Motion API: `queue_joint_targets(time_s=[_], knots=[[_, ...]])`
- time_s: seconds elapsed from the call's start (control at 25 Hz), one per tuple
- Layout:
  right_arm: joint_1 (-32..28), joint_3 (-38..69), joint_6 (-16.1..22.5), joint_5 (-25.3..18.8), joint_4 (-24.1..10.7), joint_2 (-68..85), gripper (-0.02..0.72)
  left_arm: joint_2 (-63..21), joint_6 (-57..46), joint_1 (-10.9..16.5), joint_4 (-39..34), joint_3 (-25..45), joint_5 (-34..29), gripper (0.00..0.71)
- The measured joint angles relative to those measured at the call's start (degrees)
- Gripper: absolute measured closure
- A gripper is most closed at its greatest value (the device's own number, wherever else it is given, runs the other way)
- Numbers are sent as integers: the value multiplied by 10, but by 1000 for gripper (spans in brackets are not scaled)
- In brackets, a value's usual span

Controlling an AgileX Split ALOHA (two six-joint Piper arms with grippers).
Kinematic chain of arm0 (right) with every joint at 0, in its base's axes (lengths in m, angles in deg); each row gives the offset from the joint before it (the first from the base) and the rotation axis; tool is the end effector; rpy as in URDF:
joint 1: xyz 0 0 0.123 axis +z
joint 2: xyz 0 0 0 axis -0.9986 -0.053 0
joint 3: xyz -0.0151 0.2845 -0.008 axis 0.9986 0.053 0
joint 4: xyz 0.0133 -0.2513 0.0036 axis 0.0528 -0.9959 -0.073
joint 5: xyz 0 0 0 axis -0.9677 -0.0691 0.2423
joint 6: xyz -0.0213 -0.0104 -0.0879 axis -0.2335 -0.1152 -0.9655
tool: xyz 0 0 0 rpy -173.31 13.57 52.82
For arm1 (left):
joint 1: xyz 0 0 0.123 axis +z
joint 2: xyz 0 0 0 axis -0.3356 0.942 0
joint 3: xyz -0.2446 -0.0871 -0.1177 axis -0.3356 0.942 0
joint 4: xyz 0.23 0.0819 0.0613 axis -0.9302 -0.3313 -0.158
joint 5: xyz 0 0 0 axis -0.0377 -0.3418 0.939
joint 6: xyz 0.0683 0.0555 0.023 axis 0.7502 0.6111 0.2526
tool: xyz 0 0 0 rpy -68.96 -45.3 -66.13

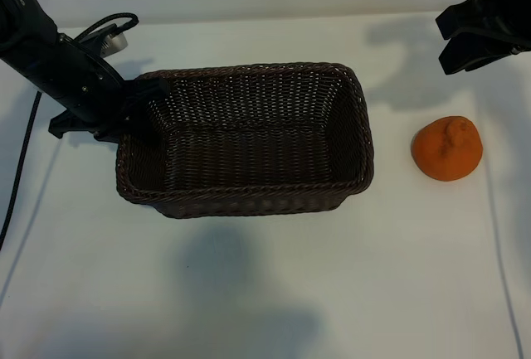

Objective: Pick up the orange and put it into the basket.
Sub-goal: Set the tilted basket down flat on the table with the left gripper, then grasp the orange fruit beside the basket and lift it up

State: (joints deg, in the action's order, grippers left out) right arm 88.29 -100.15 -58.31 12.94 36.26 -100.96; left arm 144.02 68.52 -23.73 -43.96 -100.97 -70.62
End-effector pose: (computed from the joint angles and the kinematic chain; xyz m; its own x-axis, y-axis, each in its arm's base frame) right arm 0.3256 0.0392 0.3238 -0.9204 -0.1280 -0.3695 -0.2443 0.9260 0.2878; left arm 0.3709 -0.0600 0.1652 -0.9904 -0.1123 -0.0806 -0.0733 0.9210 -0.3825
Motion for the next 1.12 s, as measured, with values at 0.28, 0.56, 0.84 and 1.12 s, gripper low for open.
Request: queue_joint_targets(time_s=[0.28, 0.56, 0.84, 1.12], knots=[[0, 0, 0, 0, 0, 0, 446, 0, -1, 0, 13, -1, -2, 279], [0, 0, 0, 0, 0, 0, 446, 0, -1, 0, 18, -1, -11, 190], [0, 0, 0, 0, 0, 0, 446, 0, -3, 0, 4, -1, -50, 188], [0, 0, 0, 0, 0, 0, 446, -2, -17, 0, -8, -2, -86, 187]])
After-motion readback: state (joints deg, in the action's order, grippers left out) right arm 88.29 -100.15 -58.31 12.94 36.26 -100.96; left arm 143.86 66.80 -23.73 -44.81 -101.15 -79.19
